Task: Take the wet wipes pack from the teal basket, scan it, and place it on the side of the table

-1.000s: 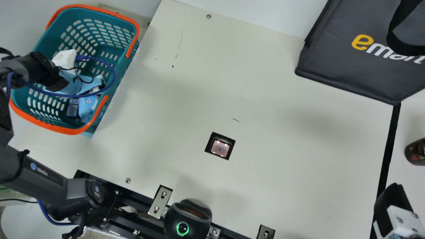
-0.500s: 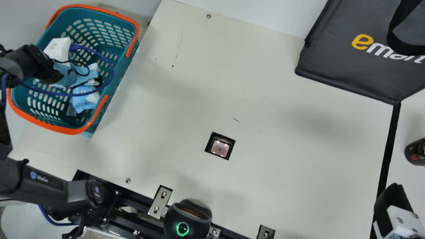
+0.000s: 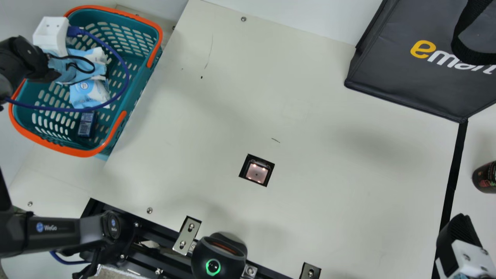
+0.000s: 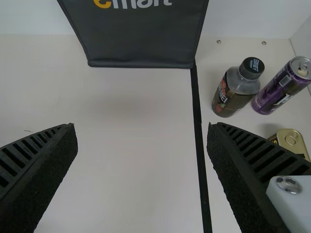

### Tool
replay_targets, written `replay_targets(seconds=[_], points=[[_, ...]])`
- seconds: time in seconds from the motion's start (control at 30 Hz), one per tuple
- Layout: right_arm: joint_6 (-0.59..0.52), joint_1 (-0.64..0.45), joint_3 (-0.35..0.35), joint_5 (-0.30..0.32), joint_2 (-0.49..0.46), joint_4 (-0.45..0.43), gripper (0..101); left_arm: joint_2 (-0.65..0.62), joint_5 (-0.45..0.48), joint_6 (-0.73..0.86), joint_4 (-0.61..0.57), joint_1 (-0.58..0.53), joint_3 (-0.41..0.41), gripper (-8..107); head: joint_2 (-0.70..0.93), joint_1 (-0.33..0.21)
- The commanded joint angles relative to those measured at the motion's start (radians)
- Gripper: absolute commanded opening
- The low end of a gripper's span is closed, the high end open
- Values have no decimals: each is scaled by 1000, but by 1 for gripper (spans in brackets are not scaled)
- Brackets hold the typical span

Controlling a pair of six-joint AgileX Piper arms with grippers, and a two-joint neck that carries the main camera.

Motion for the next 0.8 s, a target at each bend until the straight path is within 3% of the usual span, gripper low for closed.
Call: replay_targets(seconds=[0.0,0.43,0.77], points=[[0,0,0,0,0,0,95,-30,16,-14,2,-5,-9,-8,2,-29],[0,0,0,0,0,0,95,-207,164,-125,21,-84,-64,-8,2,-29],[0,0,0,0,0,0,95,-330,273,-256,58,-257,-69,-8,2,-29]])
